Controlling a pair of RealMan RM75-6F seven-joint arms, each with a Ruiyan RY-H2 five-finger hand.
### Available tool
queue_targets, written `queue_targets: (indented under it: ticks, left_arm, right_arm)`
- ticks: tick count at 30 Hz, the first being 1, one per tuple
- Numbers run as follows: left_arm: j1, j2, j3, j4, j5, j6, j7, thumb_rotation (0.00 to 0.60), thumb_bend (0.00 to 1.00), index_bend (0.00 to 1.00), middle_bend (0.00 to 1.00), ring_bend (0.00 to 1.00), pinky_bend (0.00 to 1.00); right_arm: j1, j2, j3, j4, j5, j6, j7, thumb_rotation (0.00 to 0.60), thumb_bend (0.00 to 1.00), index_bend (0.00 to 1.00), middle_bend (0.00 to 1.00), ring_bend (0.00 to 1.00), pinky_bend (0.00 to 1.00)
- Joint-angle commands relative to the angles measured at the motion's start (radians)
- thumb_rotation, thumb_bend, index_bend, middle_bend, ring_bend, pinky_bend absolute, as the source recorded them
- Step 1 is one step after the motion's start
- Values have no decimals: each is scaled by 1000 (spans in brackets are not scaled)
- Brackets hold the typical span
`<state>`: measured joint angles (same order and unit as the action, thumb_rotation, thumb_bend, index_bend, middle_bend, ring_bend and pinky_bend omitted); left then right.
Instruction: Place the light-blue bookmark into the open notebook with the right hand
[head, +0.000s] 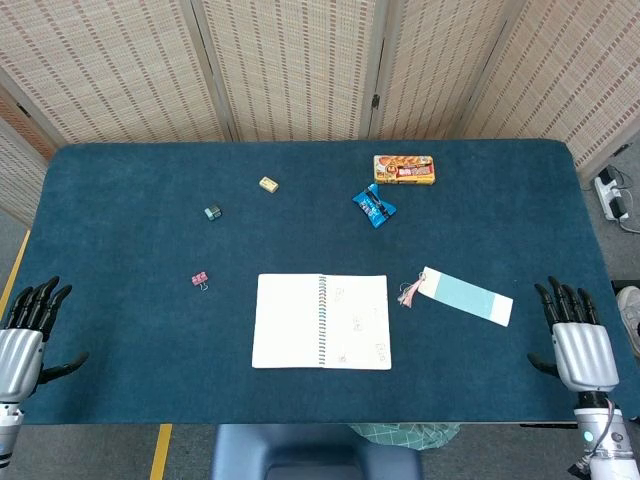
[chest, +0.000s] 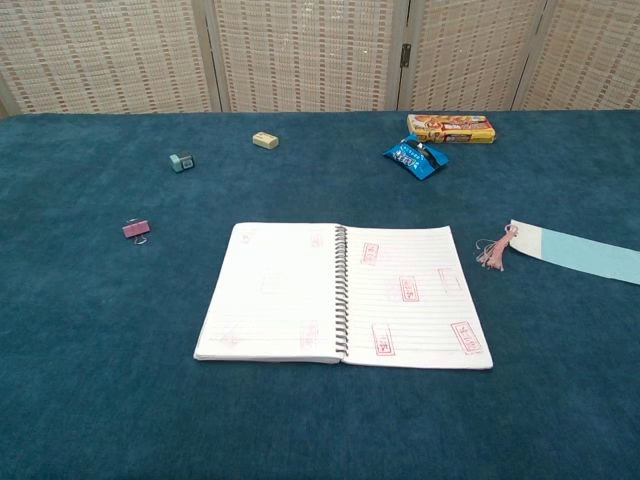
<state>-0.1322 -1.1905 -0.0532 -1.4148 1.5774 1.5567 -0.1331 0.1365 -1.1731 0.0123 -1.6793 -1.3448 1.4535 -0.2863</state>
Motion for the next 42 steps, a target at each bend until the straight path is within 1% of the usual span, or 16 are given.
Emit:
queue_targets:
  ticks: [1,4,5,7,9,11,14,19,23,29,34,42]
  left_arm:
    - [0,1,-4,2,-10,-5,-7,600,189,108,0,0,0]
    - [-2,3,-8,3,-23,-14,-26,600,189,108,0,0,0]
    - [-3,5,-8,5,-23,-18,-32,600,189,108,0,0,0]
    - [-5,9,-5,4,-21,-23,-43,600,206,108,0,0,0]
    - [-7,13,-6,4,-21,-24,-54,600,253,110,0,0,0]
    - [-7,17,-8,5,-20,-21,-74,600,279,114,0,0,0]
    - [-3,24,-11,12,-20,-11,-100,600,277,115,0,0,0]
    - [2,34,-9,15,-12,2,-140,600,277,114,0,0,0]
    - [2,37,-7,18,-7,6,-157,600,277,114,0,0,0]
    - [1,39,-7,24,-9,1,-167,600,276,113,0,0,0]
    - [1,41,-8,26,-11,3,-178,600,276,114,0,0,0]
    - [2,41,-9,29,-11,5,-182,600,278,113,0,0,0]
  right_arm:
    - [13,-17,6,22,-8,-44,84,600,0,0,0,0,0]
    - [40,-52,25,61,30,-127,177,600,0,22,0,0,0]
    - [56,-60,42,68,62,-170,210,600,1,59,0,0,0]
    - [83,-64,71,67,107,-236,268,600,29,115,0,0,0]
    - [115,-64,106,64,159,-300,304,600,78,153,0,0,0]
    - [147,-69,137,67,217,-339,275,600,95,196,0,0,0]
    - [193,-87,168,78,311,-382,184,600,97,257,0,0,0]
    - [278,-122,206,123,507,-473,60,600,116,289,0,0,0]
    - [340,-150,211,164,614,-517,-26,600,123,291,0,0,0]
    - [398,-192,205,214,719,-537,-107,600,129,291,0,0,0]
    - [425,-208,202,244,782,-579,-112,600,131,292,0,0,0]
    - [452,-211,192,259,837,-610,-110,600,132,291,0,0,0]
